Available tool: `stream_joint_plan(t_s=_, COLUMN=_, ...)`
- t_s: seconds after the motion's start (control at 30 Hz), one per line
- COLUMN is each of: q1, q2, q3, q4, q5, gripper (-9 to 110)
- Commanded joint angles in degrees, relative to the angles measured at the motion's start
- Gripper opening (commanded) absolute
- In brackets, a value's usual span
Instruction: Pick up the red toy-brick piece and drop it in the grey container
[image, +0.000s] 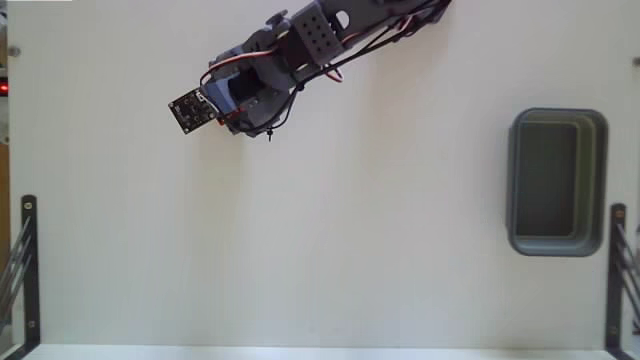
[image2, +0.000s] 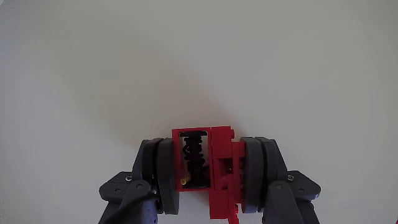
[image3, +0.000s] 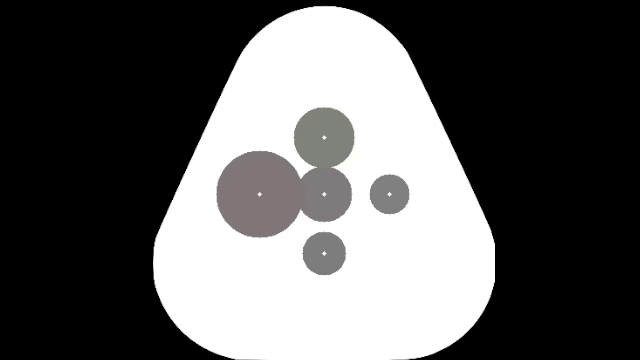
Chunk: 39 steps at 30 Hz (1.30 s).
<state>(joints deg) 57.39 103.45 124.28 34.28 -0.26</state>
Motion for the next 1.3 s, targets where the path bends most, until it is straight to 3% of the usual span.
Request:
stream_joint_plan(t_s=0.0, q1=1.18, q2=0.73, q3=0.57, q4=-0.55, q5=0.26, gripper=54)
stream_joint_plan(t_s=0.67, q1=1.18, q2=1.8, q3=-1.6, q4=2.7, q5=0.26, gripper=54)
stream_joint_plan(t_s=1.27, q1=1.18, q2=4.25, q3=-11.34, q4=14.88, q5=0.26, gripper=54)
